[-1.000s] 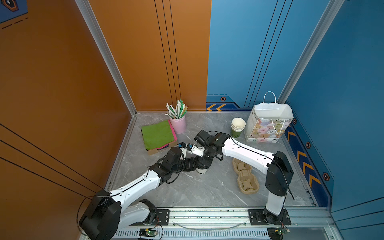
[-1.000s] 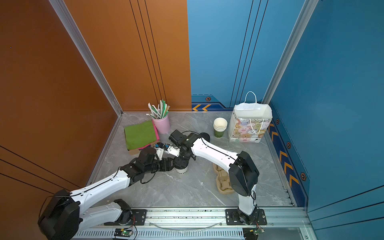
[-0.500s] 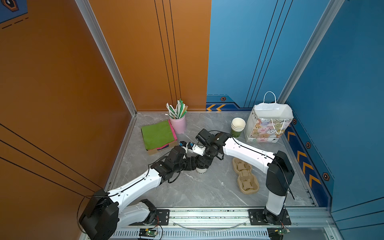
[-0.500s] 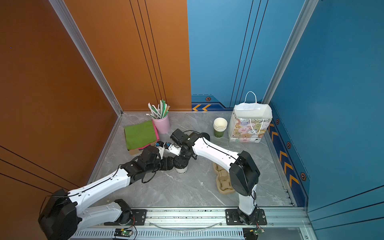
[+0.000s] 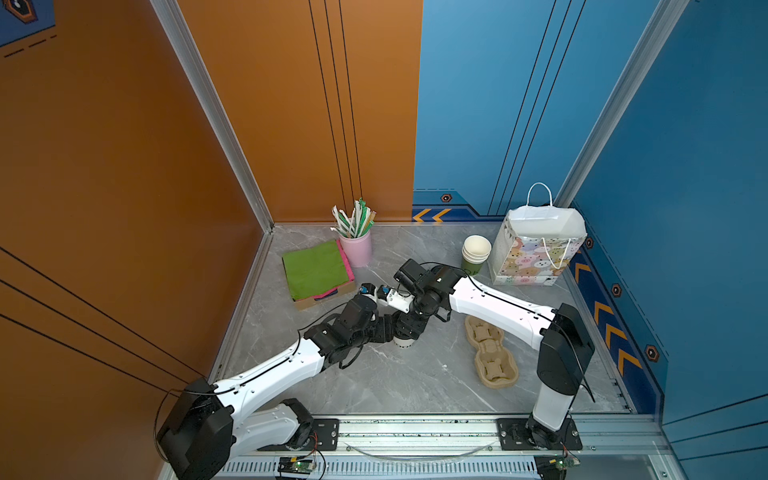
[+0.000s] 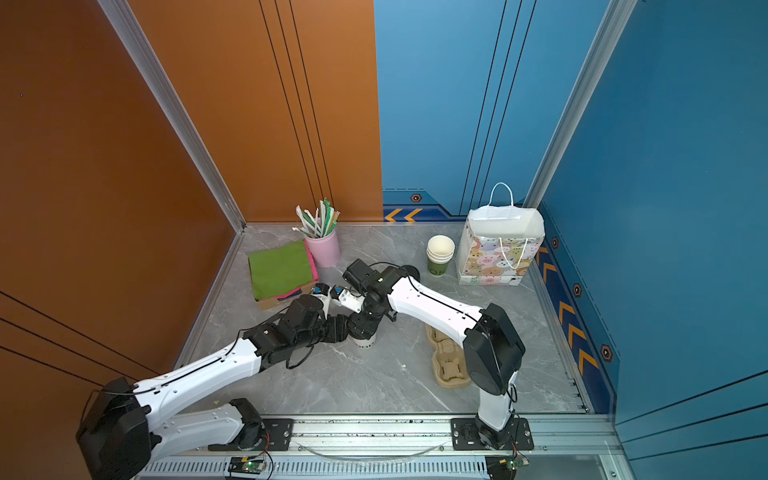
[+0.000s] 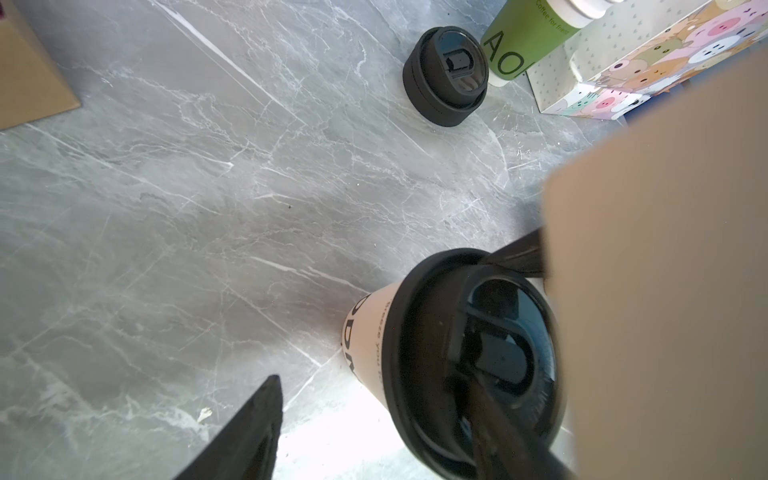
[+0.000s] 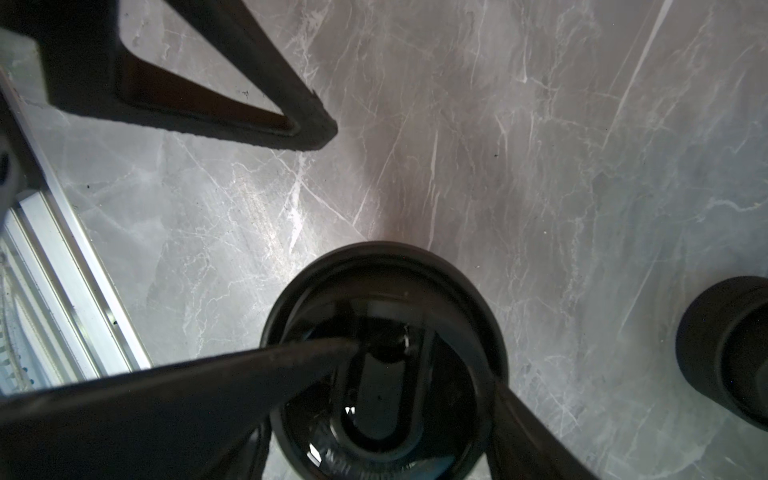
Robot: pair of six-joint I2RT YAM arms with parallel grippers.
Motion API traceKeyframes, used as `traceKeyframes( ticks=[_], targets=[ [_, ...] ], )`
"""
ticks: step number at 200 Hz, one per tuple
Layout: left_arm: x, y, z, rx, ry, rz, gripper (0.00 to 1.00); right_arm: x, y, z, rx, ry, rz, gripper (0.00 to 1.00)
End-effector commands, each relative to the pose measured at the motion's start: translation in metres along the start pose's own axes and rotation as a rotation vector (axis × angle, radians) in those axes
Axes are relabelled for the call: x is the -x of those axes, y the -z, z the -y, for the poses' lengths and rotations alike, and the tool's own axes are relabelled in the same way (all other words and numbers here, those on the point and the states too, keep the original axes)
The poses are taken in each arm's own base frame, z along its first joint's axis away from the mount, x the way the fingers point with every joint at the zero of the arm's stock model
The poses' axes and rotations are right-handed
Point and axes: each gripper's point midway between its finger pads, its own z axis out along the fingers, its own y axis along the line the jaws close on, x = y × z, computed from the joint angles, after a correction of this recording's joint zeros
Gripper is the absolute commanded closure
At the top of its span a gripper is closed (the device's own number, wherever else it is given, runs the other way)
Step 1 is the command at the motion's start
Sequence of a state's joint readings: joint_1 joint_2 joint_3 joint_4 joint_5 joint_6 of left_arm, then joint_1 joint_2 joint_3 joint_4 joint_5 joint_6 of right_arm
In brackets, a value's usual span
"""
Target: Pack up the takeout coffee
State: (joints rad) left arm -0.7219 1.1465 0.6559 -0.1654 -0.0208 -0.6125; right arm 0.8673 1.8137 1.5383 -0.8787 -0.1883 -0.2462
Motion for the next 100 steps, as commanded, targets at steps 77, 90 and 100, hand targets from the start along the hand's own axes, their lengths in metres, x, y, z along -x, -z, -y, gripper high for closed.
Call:
traceKeyframes(
  ticks=[77, 90, 100],
  targets=[
    [-0.068, -0.004, -0.028, 0.117, -0.153, -0.250, 0.31, 0.002, 0.009, 0.000, 0.020, -0.067, 0.062, 0.11],
    [-0.068, -0.004, -0.029, 0.120, -0.154, -0.251, 0.31, 0.005, 0.014, 0.002, 0.015, -0.074, 0.088, 0.08],
    [-0.068, -0.004, -0.028, 0.120, -0.157, -0.251, 0.31, 0.007, 0.017, 0.003, 0.013, -0.077, 0.106, 0.07]
  ],
)
